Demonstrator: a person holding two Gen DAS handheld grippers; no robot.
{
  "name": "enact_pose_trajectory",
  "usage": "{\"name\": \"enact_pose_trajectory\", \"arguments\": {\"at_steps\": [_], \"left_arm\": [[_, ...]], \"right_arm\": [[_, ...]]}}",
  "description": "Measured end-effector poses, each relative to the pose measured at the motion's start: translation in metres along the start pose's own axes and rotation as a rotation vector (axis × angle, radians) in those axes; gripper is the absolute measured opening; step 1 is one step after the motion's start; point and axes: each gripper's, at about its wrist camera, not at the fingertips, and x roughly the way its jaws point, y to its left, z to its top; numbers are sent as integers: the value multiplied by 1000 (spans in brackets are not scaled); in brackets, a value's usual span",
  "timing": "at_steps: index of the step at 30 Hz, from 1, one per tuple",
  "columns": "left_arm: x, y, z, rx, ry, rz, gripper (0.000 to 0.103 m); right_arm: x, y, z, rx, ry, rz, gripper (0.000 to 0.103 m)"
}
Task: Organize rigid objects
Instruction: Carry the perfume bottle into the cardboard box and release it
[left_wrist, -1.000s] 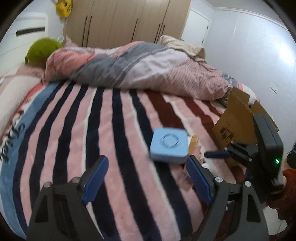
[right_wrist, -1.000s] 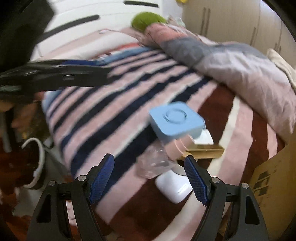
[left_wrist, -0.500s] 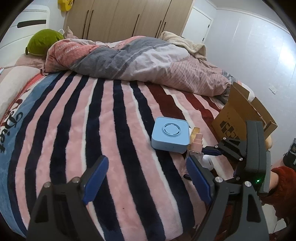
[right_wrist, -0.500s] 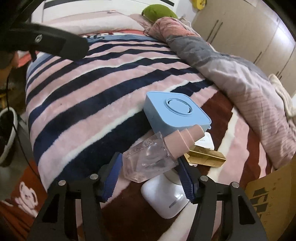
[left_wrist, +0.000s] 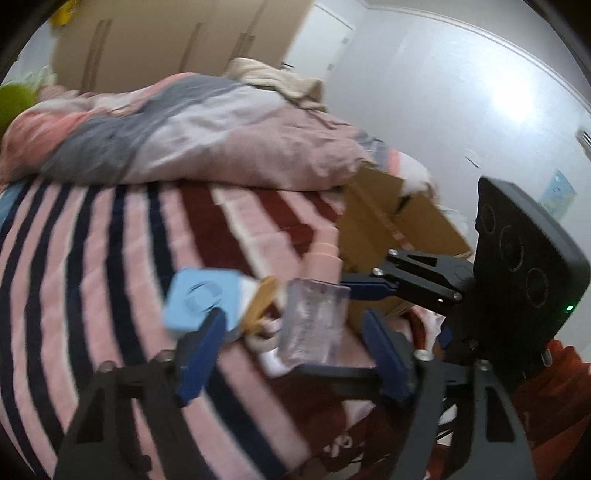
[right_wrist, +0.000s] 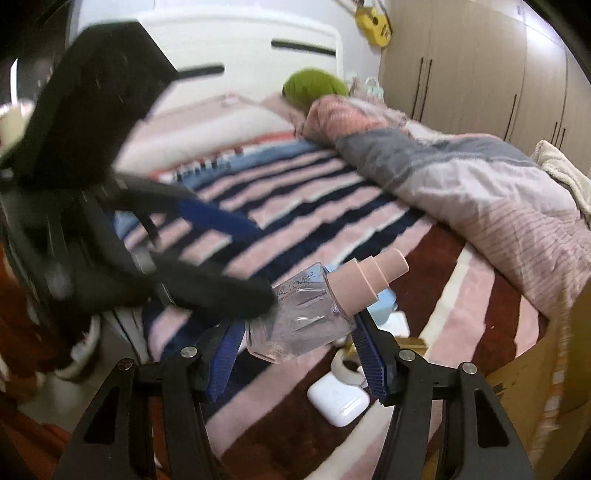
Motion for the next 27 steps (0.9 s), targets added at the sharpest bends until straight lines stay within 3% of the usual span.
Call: {"name": "enact_pose_trajectory", "arguments": {"at_steps": [2,4,6,14,24,26,27], "left_arm": [[6,-18,17,38,3,-13,56],[13,-32,29,66,9,-36,38],[21,-52,44,113,13,-23,36],[67,-114,88,232,53,-33,34],[146,-153,118,263,159,-126,34],[152,-158,119,275,168,-114,40],[154,-159,119,273,170,-104,53]], "right_arm": [[-15,-7,4,5,-33,-11,55],[-30,-17,6,12,-63,-26,55],[-45,-28,7,25,-87,-48,56],[-93,-89,-3,116,-121,-155,56],[-117,-163,-32,252,-37,-248,56],[-117,-172,-38,269,-9,-257,57],[-118,-175,-41,273,-2,-265,58]]}}
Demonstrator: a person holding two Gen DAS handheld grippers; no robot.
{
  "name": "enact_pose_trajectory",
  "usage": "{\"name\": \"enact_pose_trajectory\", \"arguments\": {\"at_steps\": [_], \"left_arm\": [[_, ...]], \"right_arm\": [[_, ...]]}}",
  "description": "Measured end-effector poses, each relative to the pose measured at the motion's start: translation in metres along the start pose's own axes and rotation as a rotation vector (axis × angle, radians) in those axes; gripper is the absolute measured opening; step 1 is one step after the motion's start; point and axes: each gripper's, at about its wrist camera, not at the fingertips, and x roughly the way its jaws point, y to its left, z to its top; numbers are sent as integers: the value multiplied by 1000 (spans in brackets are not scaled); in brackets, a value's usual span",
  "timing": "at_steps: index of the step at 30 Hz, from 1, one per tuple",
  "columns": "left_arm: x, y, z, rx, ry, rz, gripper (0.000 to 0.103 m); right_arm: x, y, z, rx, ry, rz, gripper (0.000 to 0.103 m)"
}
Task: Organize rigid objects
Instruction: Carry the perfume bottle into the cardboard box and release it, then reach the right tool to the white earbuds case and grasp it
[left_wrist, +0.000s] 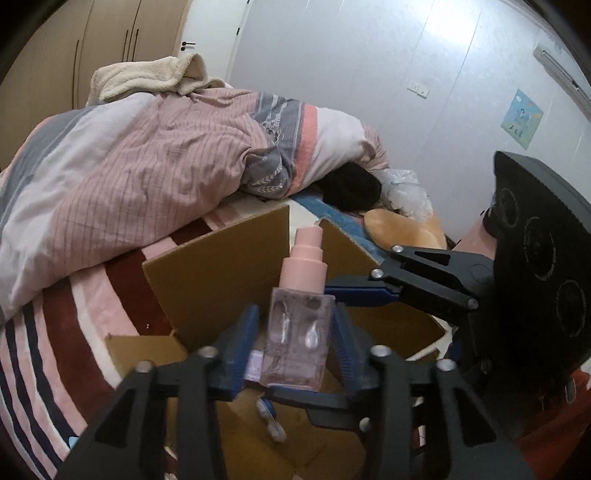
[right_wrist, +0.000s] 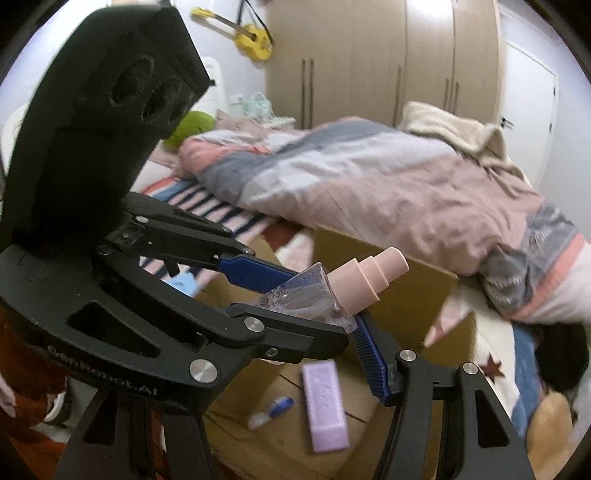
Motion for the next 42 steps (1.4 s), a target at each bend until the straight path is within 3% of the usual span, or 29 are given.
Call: {"name": "enact_pose_trajectory", "arguments": {"at_steps": [1,2,3,9,12,15,23,30,35,39,42], "left_arm": [[0,0,1,-4,-7,6,67],[-1,0,3,-6,-18,8,70],[-2,0,3,-6,-23,9,70],[-24,7,0,-22,-67,55,74],[-51,12,-7,-36,-122,101,84],[-83,22,-19,-56,-172,141,84],[-158,61,-81,-144,-270,287,85],[-168,110,-160,-268,-268,396,85],[-155,138,-206,-350,-230,400,85],[-144,151,-232,-401,-201,390,85],[-138,154,-245,-419,-180,396,85]], "right_arm": [[-1,-4,-3,2,-1,-4,60],[-2,-6,-4,6,0,-11,69],[-3,-8,-4,12,-3,-20,73],[-5,-5,0,11,-14,-26,73],[-8,6,4,-2,-25,-14,73],[-14,23,9,-26,-51,24,73],[-16,107,23,-131,-106,191,73],[34,174,0,-146,-19,311,73],[87,185,-44,-65,82,258,73],[125,177,-79,7,115,91,73],[146,170,-92,31,133,27,73]]}}
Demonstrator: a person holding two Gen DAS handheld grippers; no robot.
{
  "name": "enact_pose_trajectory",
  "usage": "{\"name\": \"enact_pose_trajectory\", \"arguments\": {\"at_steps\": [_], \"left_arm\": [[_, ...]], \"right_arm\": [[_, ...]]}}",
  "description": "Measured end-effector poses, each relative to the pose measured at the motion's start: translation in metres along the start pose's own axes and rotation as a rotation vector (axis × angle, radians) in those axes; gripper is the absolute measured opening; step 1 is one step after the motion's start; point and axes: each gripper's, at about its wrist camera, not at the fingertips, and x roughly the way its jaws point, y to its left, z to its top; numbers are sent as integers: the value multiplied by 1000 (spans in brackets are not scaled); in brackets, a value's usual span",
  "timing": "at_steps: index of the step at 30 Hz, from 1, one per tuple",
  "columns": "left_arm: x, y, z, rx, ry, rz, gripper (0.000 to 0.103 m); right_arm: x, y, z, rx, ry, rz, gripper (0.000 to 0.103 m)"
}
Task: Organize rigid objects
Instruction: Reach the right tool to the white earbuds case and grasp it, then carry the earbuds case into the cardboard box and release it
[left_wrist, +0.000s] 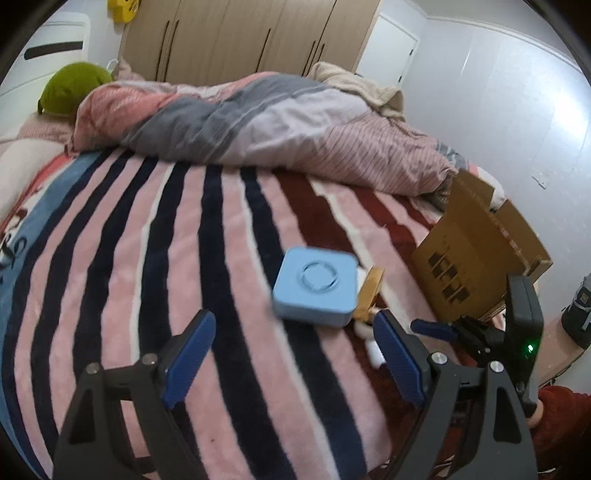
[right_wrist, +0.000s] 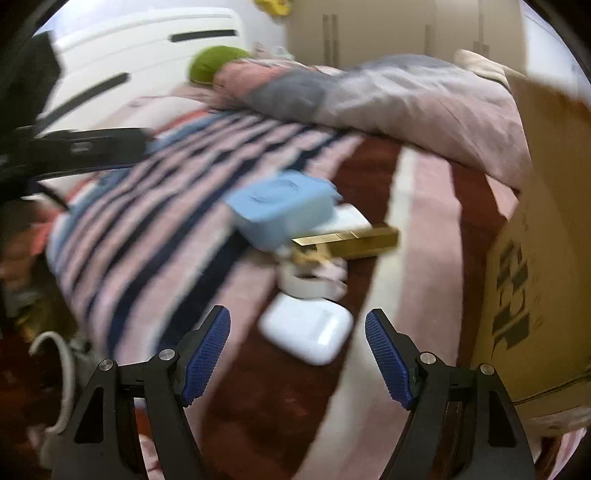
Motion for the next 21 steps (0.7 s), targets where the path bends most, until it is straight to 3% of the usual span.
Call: {"name": "enact_pose_trajectory", "arguments": {"at_steps": [5,7,11,15,21], "left_arm": [[5,3,-10,-10,20,-2,85],[6,2,-11,-7,27,-4,85],[5,-4,-10,6,28,-13,85],[2,-15,-5,33,30,-44,85],[-4,-43,7,69,44,-179,85]], "right_arm": [[14,1,-4,6,20,4,73],[12,5,-7,-15,14,-8,57],[9,11,-8,-69,12,-31,55],[-6,16,-6,-91,0,31,55],[-45,26,17,-146,-73,141,55]]}}
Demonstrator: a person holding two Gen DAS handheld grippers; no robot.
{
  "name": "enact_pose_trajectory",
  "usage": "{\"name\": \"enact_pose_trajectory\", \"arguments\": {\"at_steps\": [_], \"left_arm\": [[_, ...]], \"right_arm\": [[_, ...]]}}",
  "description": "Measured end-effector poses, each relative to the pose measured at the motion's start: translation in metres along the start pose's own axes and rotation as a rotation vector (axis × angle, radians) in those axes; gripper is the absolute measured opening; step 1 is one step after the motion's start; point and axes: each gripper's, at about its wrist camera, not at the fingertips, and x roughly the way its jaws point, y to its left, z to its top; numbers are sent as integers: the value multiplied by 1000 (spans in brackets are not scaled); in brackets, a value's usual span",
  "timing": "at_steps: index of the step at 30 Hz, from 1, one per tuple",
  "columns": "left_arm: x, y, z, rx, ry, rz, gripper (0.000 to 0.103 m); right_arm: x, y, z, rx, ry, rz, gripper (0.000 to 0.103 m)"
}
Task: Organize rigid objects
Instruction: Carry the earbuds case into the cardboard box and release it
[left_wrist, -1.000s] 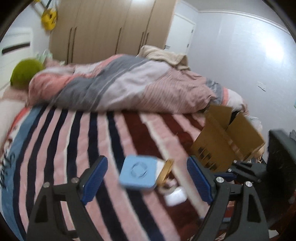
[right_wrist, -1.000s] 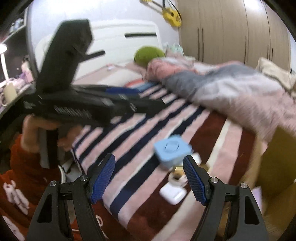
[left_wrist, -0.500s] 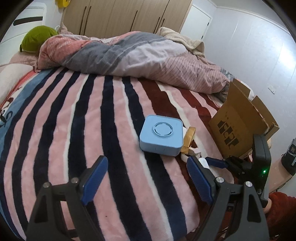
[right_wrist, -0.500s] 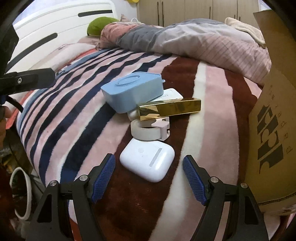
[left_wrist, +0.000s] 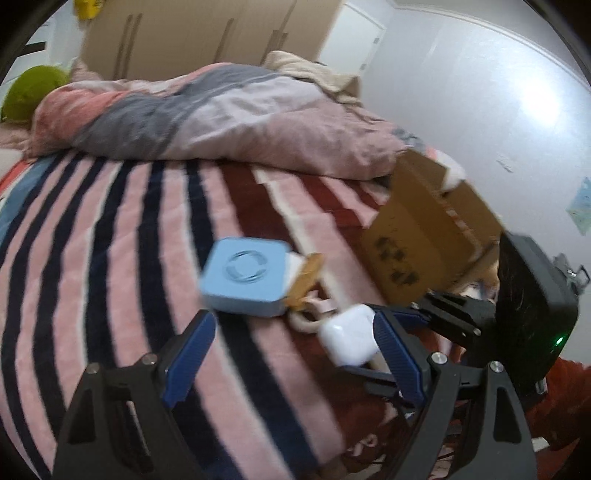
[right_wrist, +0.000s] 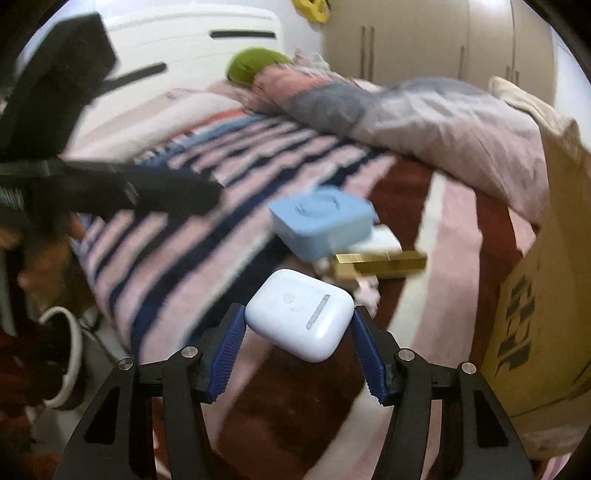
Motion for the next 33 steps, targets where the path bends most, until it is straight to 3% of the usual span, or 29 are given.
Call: {"name": "enact_pose_trajectory", "arguments": {"at_steps": [8,11,13,18,26,33], "left_arm": [[-5,-38,35,61,6,-116,84],[-6,-53,52,99,0,-126,73],[-5,-63,62,126,-3,-121,61],[5,-90,86,172,1,-150,49],[46,-143,119,247,44,-198,49],[94,-184,141,284,114,-256,49]], "right_arm": [[-46,2,38,-72,-143,8,55],[-63,-4,49,-88,-190,-1,55],[-70,-9,55,-93,-211,-9,55],[-91,-31,61,-70,-246,-35,55],[-120,-84,58,-2,-255,-109,55],[-139,-140,47,78,-199,-195,55]]}}
